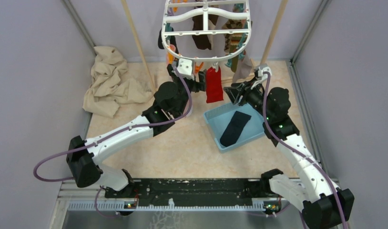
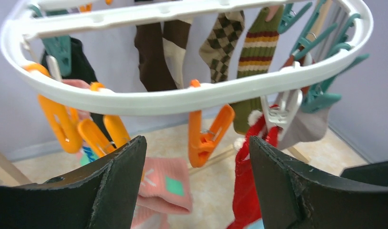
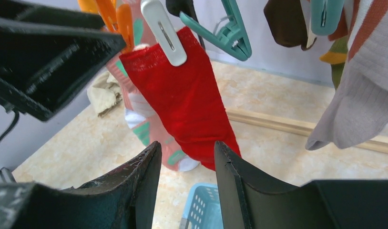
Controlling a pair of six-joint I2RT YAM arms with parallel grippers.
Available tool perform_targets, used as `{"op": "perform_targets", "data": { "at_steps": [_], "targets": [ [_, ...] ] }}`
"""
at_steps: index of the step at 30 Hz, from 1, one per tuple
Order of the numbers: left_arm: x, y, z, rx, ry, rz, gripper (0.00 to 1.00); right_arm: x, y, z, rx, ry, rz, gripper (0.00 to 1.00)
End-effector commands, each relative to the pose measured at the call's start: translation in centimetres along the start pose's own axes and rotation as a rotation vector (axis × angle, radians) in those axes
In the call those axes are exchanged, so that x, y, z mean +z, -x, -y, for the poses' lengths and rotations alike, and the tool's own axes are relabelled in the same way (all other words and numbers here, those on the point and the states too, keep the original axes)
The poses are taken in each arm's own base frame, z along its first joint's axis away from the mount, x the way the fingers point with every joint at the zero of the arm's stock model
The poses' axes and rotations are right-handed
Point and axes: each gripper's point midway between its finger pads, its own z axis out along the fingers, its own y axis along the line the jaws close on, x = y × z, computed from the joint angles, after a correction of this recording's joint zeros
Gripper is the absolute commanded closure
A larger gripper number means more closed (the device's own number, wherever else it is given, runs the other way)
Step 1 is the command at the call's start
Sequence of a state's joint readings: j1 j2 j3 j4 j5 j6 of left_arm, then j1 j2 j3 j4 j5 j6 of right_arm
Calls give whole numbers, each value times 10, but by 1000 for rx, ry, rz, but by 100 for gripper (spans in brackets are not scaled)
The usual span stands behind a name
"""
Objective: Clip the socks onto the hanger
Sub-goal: Open the clamp at the hanger.
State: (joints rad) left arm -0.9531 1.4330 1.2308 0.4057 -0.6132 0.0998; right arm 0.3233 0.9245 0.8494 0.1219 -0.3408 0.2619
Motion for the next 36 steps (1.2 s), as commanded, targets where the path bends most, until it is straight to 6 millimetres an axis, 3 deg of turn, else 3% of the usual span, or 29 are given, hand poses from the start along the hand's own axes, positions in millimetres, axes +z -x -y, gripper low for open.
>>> {"op": "perform_targets", "data": {
  "at_steps": [1,12,25,31,36],
  "targets": [
    [4,15,-12,77,64,64,16,-4,16,-3,-30,11,55,55],
    [15,12,-6,127,62,68,18,-3,15,-2,-30,12,55,55],
    [25,28,-3,157,73,91,21,-4,14,-1,-31,11,54,55],
    [24,27,-8,177,100,85,29,-3,15,-2,-28,16,56,55],
    [24,30,-8,176,101,93,42,-3,14,-2,-28,14,54,55]
  ]
}}
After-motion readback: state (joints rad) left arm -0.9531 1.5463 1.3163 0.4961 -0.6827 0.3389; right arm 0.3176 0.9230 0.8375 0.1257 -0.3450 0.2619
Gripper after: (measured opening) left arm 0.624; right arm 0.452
